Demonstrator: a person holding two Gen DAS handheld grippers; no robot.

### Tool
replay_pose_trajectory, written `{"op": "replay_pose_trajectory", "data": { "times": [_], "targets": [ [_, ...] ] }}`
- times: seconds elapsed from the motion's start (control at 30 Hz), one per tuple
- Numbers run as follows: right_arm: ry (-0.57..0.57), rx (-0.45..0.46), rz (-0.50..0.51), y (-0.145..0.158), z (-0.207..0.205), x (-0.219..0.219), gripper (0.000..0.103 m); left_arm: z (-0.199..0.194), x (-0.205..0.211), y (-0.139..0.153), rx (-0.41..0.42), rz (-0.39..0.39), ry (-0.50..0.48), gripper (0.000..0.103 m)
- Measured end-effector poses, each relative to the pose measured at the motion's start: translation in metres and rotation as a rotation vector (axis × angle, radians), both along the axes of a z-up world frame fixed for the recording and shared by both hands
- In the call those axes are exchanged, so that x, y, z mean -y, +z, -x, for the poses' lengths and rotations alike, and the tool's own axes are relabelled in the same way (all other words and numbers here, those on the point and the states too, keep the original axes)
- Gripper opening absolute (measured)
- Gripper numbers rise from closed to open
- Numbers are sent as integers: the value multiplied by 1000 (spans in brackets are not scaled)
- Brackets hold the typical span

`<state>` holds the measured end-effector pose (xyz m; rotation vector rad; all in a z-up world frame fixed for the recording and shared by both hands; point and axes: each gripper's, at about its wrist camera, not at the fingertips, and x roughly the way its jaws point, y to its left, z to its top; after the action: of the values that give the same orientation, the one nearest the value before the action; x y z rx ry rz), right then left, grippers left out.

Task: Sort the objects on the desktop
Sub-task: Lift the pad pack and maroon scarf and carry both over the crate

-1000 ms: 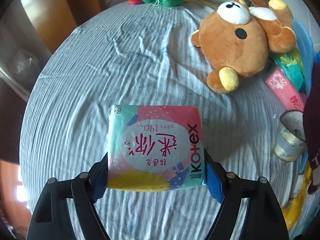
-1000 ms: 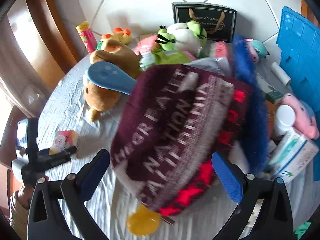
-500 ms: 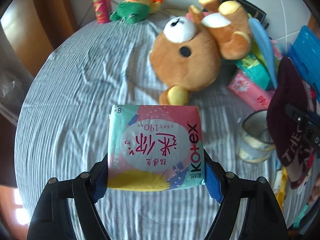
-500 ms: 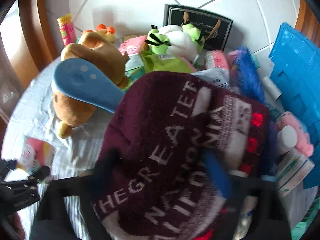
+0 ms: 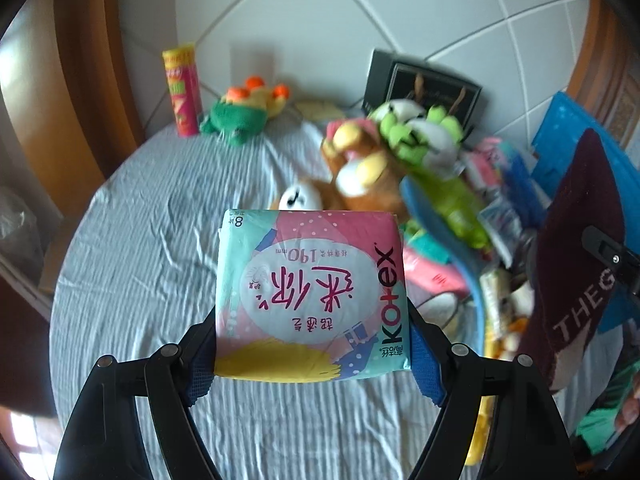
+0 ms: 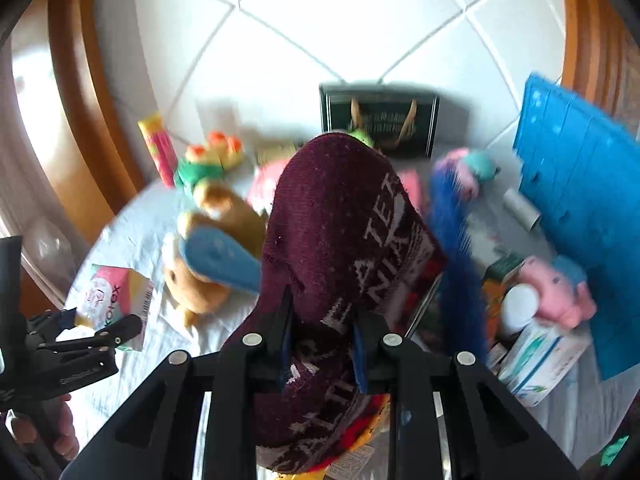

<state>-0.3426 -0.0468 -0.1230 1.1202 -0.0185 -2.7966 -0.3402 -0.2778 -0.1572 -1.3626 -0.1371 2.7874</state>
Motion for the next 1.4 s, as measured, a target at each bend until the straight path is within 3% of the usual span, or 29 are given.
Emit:
{"op": "replay_pose_trajectory", "data": {
  "times": [0.37,0.57,0.83,1.1,1.4],
  "targets": [
    [-37,-202,-62,103,-59,-10,24,-48,-25,87,-172,22,-63,79],
    [-47,-265,-62,133,-85,-41,24,-74,-64,114,-225,47,-84,79],
    [-16,-333,-78,160,-121,-124,24,-101,-158,129,-263,45,-71,79],
    [39,-337,-92,166,-138,-224,24,-124,-266,134,-249,44,-75,79],
    [59,-351,-65,175,-137,-288,24,-120,-322,146,-254,83,-86,79]
  ]
}}
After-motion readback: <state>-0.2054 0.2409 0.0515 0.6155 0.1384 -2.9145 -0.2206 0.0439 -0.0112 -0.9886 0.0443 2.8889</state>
